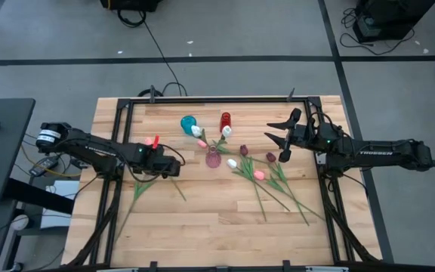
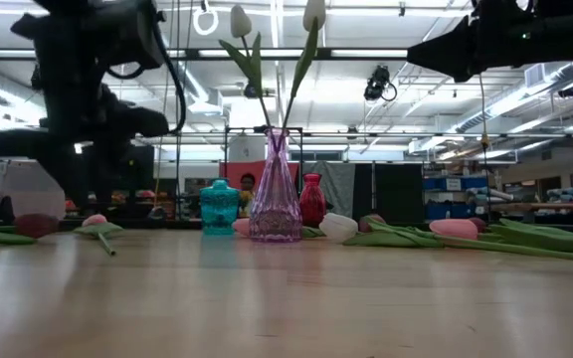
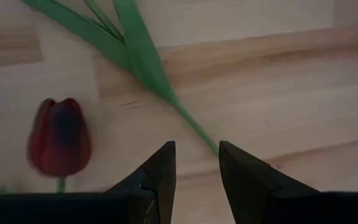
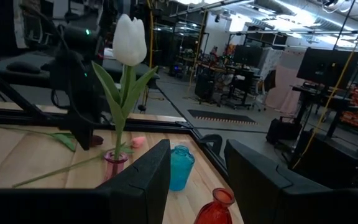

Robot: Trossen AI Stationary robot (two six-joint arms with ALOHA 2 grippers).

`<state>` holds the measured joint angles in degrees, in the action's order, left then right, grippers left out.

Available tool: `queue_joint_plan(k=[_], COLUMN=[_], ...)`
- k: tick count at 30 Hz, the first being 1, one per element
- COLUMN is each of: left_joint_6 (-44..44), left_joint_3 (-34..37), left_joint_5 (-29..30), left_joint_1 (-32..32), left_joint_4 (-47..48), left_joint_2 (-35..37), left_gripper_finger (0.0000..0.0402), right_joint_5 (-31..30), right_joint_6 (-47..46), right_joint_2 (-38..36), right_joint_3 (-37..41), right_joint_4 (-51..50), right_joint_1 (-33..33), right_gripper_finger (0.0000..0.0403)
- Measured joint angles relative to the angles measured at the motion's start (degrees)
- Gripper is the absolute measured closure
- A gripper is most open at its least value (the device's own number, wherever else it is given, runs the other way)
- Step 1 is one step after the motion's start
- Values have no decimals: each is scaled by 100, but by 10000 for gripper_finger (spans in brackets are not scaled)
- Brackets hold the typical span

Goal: Sort flowers into vase by color
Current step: Put the left pink tulip into the blue vase

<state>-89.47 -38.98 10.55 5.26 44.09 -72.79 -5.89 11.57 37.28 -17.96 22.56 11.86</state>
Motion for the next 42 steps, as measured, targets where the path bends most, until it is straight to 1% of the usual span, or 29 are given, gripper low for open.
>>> queue_joint_plan(k=[3,12,18,23,25,27,32,33,34,40,42], left_joint_6=[-112,-127,-126,-14,56,67,74,76,88,195,363], left_joint_3=[288,604,948,1067,1069,1071,1078,1078,1078,1072,998], left_joint_5=[-3,-90,-126,-251,-303,-383,-515,-557,-581,-812,-898], left_joint_1=[-132,-466,-725,-911,-946,-967,-969,-973,-973,-978,-980], left_joint_4=[-519,-648,-1261,-1380,-1373,-1354,-1236,-1230,-1230,-1232,-1151], left_joint_2=[0,2,22,31,28,28,24,22,16,15,11], left_gripper_finger=[273,273,273,276,286,305,378,387,391,385,389], right_joint_5=[2,11,17,16,15,15,15,14,13,11,11], right_joint_6=[2,6,0,1,7,9,13,13,13,15,15], right_joint_2=[0,0,0,-2,-2,0,-1,0,0,-1,0], right_joint_3=[0,0,0,0,0,0,0,0,0,-1,0], right_joint_4=[7,67,96,94,94,94,94,94,92,92,92], right_joint_1=[1,2,-4,-4,-4,-4,-4,-4,-4,-4,-4], right_gripper_finger=[238,238,238,238,238,238,238,238,238,238,238])
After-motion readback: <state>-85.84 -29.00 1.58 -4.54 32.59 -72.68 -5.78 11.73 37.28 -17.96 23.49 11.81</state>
